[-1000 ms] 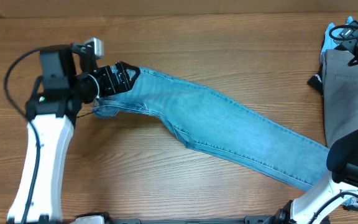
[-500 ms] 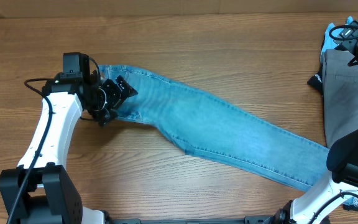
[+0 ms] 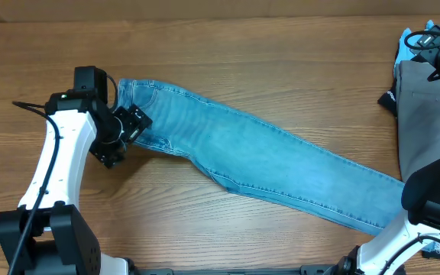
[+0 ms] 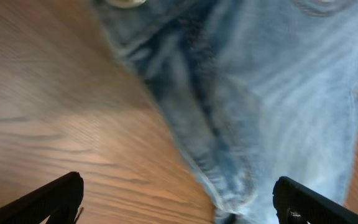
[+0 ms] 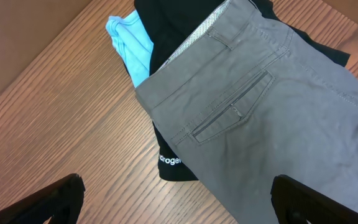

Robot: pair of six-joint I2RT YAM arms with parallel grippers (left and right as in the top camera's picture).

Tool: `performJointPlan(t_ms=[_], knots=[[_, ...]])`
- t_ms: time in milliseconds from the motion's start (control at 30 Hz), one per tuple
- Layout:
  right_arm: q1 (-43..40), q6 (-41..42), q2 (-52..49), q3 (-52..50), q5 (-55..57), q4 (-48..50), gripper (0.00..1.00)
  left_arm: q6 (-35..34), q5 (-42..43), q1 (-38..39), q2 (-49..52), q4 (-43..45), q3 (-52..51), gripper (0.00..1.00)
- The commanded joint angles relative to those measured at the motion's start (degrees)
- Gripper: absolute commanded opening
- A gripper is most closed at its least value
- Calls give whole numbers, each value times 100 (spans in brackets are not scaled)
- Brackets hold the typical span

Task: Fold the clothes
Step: 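Drag the waistband left with the left gripper to straighten the jeans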

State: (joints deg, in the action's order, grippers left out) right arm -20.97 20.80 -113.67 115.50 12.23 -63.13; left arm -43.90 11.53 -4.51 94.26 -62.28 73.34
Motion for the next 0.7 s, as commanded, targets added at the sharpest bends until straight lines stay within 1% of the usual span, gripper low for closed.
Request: performJointPlan(t_ms=[0,133,333,467,533,567,633,667], knots=[[-4,24,109,-17,13,-2,100,-118,-382,-28,103,-111,-22,100],[-4,24,109,-17,13,-2,100,-114,44,-31,337,203,-225,100],[-4,24,109,-17,13,-2,100,-111,155,-31,769,1034,-282,100],[-4,24,109,-17,13,-2,100,-101,157,-46,1058,1434,-282,99],[-4,24,109,-17,13,-2,100,-24,140,-50,1178,1604,-282,93],[-4,24,109,-17,13,-2,100,90,118,-70,1268,1799,-282,87],[-4,24,109,-17,13,-2,100,107,24,-114,1331,2000,-282,75],[-4,24,109,-17,13,-2,100,107,-52,-140,1342,2085,-282,67]])
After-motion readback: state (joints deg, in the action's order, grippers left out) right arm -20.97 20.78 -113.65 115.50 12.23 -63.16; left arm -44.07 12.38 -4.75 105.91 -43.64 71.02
